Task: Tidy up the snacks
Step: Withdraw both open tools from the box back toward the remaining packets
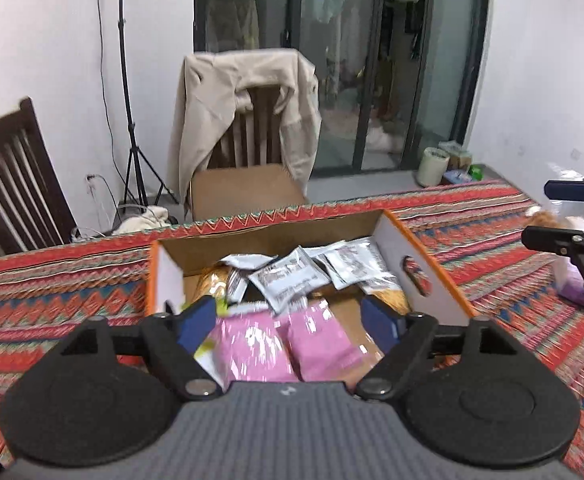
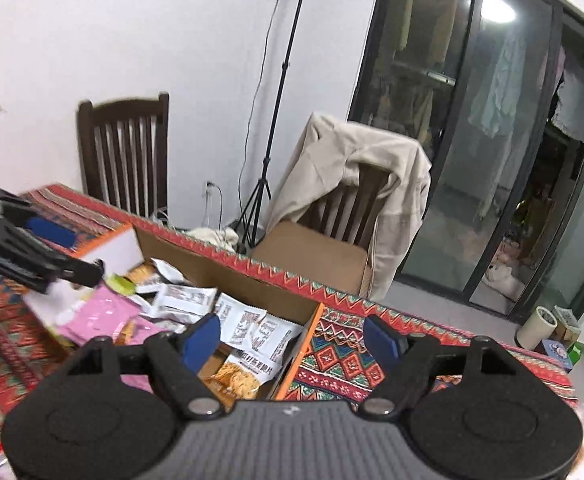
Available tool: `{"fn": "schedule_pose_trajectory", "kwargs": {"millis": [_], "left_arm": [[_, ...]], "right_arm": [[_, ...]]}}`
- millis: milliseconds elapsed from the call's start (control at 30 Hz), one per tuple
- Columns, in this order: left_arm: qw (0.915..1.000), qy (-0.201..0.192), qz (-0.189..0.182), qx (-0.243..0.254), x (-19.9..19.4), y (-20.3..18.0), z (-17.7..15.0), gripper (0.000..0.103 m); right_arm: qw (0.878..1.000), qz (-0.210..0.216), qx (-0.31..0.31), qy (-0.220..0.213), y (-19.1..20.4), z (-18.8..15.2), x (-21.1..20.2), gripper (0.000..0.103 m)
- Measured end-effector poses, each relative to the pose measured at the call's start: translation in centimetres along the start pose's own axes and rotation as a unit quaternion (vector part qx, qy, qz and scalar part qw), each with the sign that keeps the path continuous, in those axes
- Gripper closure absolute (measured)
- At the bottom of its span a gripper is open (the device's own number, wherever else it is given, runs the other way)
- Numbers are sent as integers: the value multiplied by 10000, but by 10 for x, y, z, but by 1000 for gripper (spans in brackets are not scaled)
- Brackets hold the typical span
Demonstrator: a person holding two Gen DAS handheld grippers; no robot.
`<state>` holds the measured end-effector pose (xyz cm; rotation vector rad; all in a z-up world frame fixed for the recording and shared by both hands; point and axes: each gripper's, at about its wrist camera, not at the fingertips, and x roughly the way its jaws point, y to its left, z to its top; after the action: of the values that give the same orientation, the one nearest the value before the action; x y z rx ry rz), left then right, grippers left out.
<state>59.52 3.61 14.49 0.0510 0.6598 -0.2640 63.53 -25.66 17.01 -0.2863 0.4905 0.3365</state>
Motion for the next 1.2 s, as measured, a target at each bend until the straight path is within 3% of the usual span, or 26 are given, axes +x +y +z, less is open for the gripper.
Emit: {"fn": "schedule_pose_trajectory", "kwargs": {"millis": [100,267,433,567,700,933,1200], "left_arm": [[9994,-328,-67,1,-63,-4,-31,12],[9962,-850,173,-7,-150,-22,-104,4],[9908,-1166,685,76,-211,-52,-179,0],[9881,-1287,789,-301,-243,-68,-234,0],[9871,-1217,798,-663,-264,-80,-274,0],[9893,-919,874,-728,-273,-92,-306,0],[9929,-556,849,-622,-252,-98,-318,0]], "right_arm": [[9998,100,-76,-129,11,-11,-47,19],[9991,209,-138,-343,39,-48,-119,18],[9974,388,-32,-610,75,-103,-189,13],[9960,572,292,-625,96,-151,-226,9],[9949,531,657,-554,113,-198,-251,9],[9868,456,1527,-297,129,-274,-268,7],[9837,450,1735,131,140,-311,-270,7]]}}
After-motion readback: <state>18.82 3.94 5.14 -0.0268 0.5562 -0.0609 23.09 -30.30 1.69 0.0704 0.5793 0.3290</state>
